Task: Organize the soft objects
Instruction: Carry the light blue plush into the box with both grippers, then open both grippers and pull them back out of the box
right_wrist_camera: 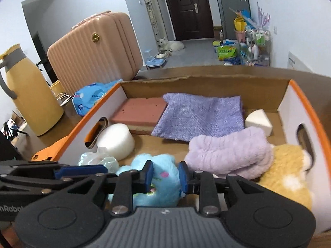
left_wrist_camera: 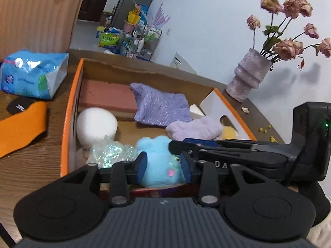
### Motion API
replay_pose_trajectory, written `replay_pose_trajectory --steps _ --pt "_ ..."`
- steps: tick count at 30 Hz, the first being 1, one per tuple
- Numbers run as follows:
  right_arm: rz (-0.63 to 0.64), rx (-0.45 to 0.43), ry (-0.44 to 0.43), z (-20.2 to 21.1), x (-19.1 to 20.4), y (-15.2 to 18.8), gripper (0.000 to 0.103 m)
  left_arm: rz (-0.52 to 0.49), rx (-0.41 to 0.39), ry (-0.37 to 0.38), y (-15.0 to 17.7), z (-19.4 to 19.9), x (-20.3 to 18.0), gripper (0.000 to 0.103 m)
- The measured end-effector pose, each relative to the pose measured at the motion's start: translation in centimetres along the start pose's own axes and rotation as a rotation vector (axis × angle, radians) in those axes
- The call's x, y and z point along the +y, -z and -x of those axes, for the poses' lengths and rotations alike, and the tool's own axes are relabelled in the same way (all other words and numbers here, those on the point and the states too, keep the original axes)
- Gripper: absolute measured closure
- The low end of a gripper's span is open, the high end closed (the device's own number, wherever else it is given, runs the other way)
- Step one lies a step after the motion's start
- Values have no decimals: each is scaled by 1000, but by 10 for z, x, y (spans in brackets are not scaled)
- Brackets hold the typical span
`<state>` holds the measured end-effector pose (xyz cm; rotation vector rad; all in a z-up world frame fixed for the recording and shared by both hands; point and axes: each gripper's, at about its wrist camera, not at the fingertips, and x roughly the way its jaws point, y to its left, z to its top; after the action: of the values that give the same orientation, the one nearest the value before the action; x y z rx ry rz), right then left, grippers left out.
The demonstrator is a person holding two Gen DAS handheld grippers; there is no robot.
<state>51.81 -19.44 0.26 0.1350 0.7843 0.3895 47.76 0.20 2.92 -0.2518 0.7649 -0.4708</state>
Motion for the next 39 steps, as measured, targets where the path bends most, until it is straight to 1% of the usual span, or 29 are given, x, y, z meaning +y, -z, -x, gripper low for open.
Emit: replay_pose_trajectory --steps 3,6,8,10,11,12,13,14,15,16,17,18,19,20,23,25,34,36,39 --pt "10 -46 0 31 2 -5 73 -34 -44 -14 -4 28 -11 64" --pt "33 -103 24 71 3 -10 71 -63 -73 -41 -1 60 -23 63" --pt "56 -132 54 99 3 -8 66 -89 -81 -61 7 79 -29 63" --pt "76 -156 79 124 0 1 60 -109 -99 -100 18 99 -33 61" --pt "76 -163 81 134 -2 7 59 -113 -115 -123 25 109 -34 59" --pt "72 -172 79 144 -5 15 59 -118 -136 -148 31 117 -35 52" --pt "73 -192 76 155 -7 25 58 -130 -172 -188 39 126 -37 41" --pt "82 -219 80 164 -7 33 52 -151 -222 -243 49 134 -41 35" --pt "97 -261 95 174 -5 45 45 -171 -273 -297 60 141 -45 23" --pt "111 -311 116 184 -2 56 24 -181 -312 -334 69 148 -47 13" --pt "126 -376 140 192 0 68 3 -178 -350 -362 78 155 -50 9" --pt "139 -455 165 201 4 82 0 -166 -376 -371 86 161 -50 7" --pt "147 -509 185 209 6 93 0 -160 -395 -370 93 165 -51 7" --pt "153 -531 199 213 8 102 0 -159 -407 -370 99 169 -53 7" --pt "152 -550 192 220 11 120 0 -155 -425 -390 113 177 -59 6" --pt "143 -549 205 225 13 125 0 -154 -429 -385 118 183 -63 6" --pt "138 -602 211 253 25 152 0 -161 -473 -373 143 207 -80 5" --pt "123 -598 199 259 26 162 0 -161 -482 -393 155 213 -84 4" --pt "94 -599 171 269 31 195 0 -129 -495 -396 189 225 -86 3"
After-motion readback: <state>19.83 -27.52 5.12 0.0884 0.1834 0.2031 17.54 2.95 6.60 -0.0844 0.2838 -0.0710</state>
